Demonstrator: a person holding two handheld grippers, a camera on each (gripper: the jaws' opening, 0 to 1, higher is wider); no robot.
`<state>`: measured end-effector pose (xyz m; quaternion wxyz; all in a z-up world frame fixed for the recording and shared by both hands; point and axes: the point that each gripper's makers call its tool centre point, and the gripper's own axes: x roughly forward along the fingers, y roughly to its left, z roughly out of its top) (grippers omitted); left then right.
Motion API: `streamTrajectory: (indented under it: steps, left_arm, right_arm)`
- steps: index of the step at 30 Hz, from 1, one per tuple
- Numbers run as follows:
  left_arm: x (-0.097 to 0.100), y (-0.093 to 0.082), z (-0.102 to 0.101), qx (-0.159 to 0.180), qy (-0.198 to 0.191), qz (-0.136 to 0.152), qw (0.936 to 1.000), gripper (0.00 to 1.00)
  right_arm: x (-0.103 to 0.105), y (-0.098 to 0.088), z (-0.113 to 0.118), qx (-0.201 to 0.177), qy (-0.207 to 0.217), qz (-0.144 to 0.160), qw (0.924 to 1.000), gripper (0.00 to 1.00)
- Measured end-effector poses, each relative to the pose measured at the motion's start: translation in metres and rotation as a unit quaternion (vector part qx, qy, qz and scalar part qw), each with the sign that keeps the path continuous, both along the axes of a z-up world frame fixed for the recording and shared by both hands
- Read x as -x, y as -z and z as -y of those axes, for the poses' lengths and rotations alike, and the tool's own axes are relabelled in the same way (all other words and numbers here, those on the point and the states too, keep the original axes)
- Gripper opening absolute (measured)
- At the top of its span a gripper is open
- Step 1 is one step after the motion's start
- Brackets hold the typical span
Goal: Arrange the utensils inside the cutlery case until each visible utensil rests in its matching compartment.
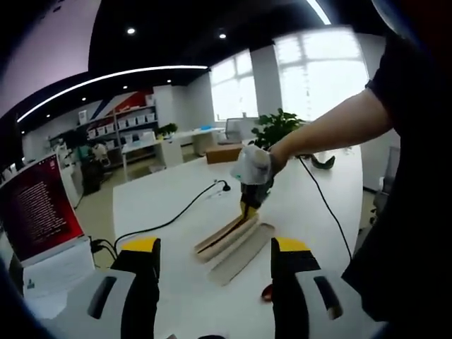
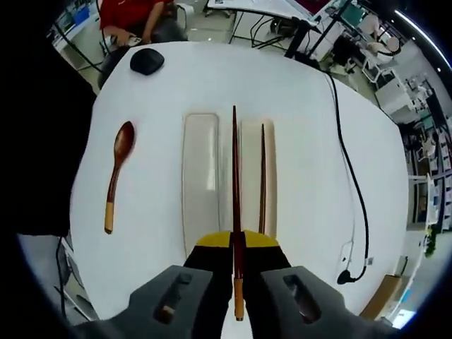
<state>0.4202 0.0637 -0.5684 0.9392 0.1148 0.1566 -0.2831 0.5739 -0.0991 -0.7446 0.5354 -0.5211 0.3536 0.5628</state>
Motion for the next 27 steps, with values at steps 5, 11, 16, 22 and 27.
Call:
streamTrajectory:
  steps: [5,11,16,22,27]
  left_arm:
    - [0.001,0.003,0.000,0.001,-0.001,-0.005,1.0000,0.65]
    - [0.006,0.010,-0.005,-0.001,-0.006,-0.015,0.9999,0.65]
    - [0.006,0.009,-0.008,-0.001,-0.012,-0.015,0.9998,0.65]
    - [0.009,0.009,-0.008,0.009,-0.012,-0.022,0.9996,0.65]
    - [0.005,0.003,-0.011,0.032,-0.021,-0.019,0.9991,0.65]
  right_arm:
    - [-0.008,0.001,0.000,0.003,0.002,0.005,1.0000,0.00]
    - [-0.017,-0.001,-0.004,0.006,-0.012,0.015,0.9998,0.00]
    - [-0.025,-0.007,-0.006,0.004,-0.005,0.013,0.9999,0.00]
    - [-0.027,0.003,-0.008,0.002,0.000,0.012,0.9999,0.00]
    - [-0.030,0.005,-0.013,-0.010,0.011,0.016,0.9998,0.00]
